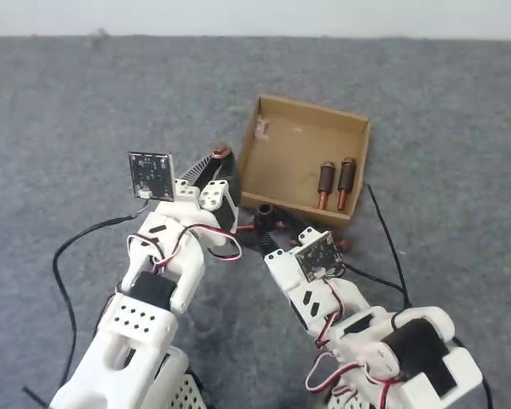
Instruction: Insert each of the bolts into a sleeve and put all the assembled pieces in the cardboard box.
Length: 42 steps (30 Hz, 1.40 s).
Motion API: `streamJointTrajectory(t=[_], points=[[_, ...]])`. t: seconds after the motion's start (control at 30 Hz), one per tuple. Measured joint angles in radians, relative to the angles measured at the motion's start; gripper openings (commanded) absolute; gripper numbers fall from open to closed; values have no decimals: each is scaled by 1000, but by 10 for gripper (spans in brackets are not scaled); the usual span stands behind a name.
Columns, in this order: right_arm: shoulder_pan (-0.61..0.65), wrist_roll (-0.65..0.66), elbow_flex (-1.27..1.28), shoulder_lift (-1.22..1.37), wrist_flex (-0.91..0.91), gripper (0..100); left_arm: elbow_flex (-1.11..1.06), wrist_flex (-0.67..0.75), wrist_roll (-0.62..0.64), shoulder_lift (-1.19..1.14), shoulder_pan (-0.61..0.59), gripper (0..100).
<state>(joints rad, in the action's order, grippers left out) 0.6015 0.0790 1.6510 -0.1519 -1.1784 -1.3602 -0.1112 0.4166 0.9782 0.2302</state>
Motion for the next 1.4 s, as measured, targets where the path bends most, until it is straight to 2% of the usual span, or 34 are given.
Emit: streamJointTrajectory(t=[0.13,0.4,0.73,0.97,1.07,1.3,1.4], points=[[0,0,0,0,0,6,0,3,0,3,9,11],[0,0,0,0,0,6,0,3,2,3,132,11],[0,0,0,0,72,6,21,0,2,3,143,11],[0,0,0,0,72,6,149,-235,2,3,143,11],[0,0,0,0,72,6,158,-275,2,3,149,11],[0,-2,0,0,72,6,158,-272,2,3,149,11],[0,-2,0,0,72,6,129,-190,2,5,149,11]])
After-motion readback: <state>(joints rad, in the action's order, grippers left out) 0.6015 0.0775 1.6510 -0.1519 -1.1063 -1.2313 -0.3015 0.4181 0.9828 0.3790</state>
